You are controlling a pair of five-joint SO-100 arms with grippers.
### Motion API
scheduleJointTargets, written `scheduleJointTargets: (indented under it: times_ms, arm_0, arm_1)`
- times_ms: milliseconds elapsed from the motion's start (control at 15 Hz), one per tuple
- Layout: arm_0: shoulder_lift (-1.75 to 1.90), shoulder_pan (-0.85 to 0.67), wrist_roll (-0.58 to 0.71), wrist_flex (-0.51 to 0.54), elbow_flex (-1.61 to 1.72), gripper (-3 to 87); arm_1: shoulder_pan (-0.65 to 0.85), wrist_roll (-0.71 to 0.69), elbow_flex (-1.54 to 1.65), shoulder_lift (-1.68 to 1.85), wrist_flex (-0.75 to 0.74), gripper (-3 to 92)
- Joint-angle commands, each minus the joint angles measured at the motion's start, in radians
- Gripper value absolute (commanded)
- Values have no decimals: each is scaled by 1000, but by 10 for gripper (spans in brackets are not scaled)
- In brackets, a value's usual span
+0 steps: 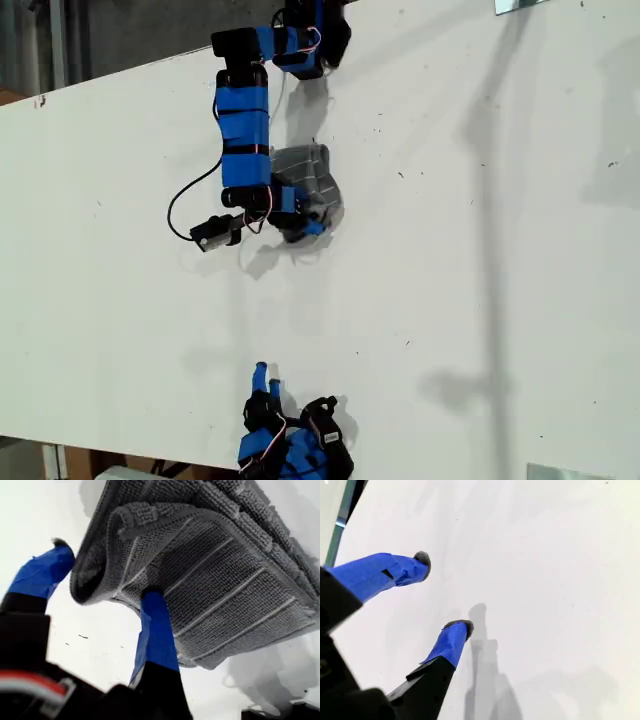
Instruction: Grasp corners of a square towel and fold twice.
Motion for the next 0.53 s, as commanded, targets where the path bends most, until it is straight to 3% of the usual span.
scheduleJointTargets:
  times_ms: [0,467]
  arm_0:
    - [5,14,3,-15,3,220]
    - [5,17,5,-17,3,219]
  arm_1:
    - [8,-17,-75,38,6,361]
    - [55,-5,81,379,81,326]
